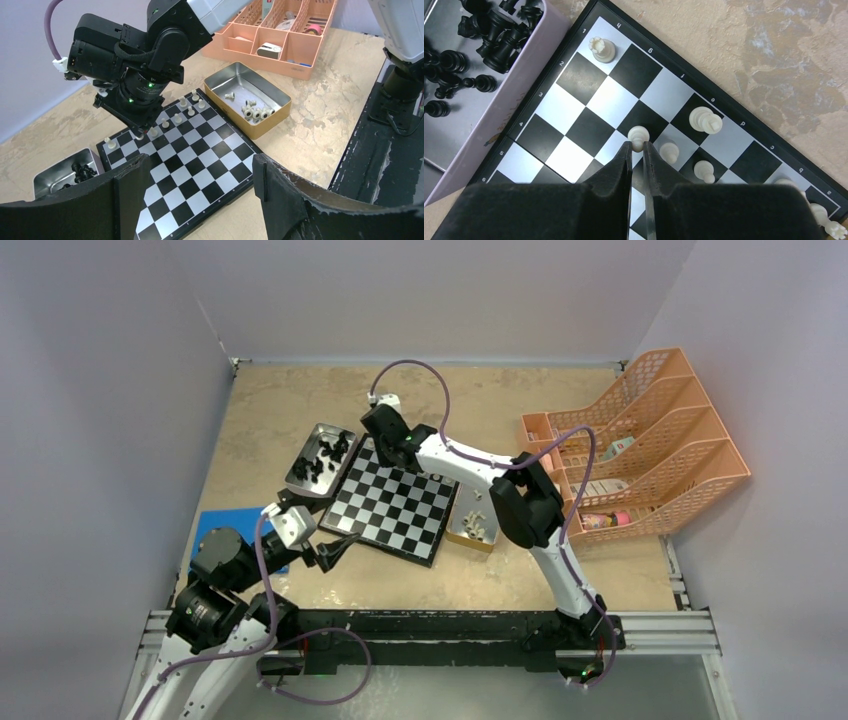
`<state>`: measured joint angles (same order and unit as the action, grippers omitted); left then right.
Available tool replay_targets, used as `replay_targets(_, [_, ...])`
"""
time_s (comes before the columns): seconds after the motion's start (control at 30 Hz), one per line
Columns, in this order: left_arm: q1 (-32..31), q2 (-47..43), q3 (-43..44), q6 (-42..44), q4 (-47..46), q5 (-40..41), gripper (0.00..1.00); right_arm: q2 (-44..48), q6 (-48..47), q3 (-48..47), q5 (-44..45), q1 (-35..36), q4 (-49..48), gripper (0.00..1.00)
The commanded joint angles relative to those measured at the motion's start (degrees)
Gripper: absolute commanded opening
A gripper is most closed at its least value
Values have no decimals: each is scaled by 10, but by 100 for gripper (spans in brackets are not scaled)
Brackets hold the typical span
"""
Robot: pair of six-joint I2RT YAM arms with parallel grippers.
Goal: Set up the chess pieces on the board
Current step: Place the chess piece on the chessboard.
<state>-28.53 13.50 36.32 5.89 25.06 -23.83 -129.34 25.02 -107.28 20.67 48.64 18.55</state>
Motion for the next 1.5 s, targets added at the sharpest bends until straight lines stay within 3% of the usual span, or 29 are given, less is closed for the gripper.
replay_targets(0.0, [-2,-2,8,16,-8,-5,74,11,-8,-40,21,2,22,14])
replay_targets(0.97, [-2,-9,9,19,-4,-6,75,-43,-14,-91,12,2,69,19])
replay_targets(1.47, [-2,-2,7,21,-7,-10,75,30,12,-55,9,2,38,28])
